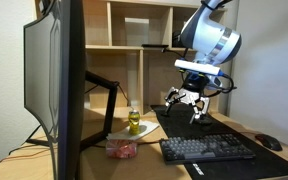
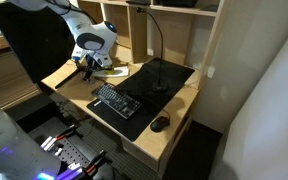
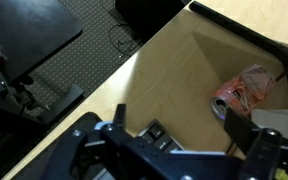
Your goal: Put the pink can upright on the paper
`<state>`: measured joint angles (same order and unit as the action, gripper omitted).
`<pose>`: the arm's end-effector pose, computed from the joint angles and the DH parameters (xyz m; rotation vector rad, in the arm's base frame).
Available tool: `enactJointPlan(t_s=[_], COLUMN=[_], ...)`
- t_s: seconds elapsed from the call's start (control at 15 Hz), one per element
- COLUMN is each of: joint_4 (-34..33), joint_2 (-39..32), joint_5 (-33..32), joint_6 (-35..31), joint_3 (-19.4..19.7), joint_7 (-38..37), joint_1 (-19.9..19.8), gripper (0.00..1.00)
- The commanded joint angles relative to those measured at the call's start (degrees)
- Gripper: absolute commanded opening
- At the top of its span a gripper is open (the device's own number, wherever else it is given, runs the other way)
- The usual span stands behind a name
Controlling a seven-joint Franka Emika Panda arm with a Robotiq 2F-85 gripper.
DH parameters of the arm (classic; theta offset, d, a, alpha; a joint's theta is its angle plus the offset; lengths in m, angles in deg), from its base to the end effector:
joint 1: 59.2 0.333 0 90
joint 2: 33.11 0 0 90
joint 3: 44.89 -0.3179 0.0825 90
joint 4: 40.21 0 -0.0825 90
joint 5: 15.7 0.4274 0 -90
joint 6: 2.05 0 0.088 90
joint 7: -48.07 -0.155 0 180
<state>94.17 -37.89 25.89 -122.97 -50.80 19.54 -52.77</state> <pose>0.4783 0.1651 0.2140 -2.4530 0.9900 0.6570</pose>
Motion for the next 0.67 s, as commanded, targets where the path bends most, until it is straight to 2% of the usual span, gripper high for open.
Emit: enactJointPlan(t_s=[0.0,0.2,0.33,0.4,0.6], joint_4=[-3.9,-7.0,-8.9,-6.2,-8.4], joint_2=[-9.1,-15.7,-18.7,-15.5,-18.8], joint_5=[10.8,22.9,30.3,25.7,29.0], joint_6=[-3.5,-6.7,-5.3,-5.6,-5.4], joint_3=[-1.2,-1.9,-2.1,-0.8,-0.8], joint_7=[-2.0,-1.1,-0.5,-1.1,-0.9], joint_1=[1.1,2.0,2.0,3.1,3.2], gripper=[1.00,1.00,1.00,1.00,1.00])
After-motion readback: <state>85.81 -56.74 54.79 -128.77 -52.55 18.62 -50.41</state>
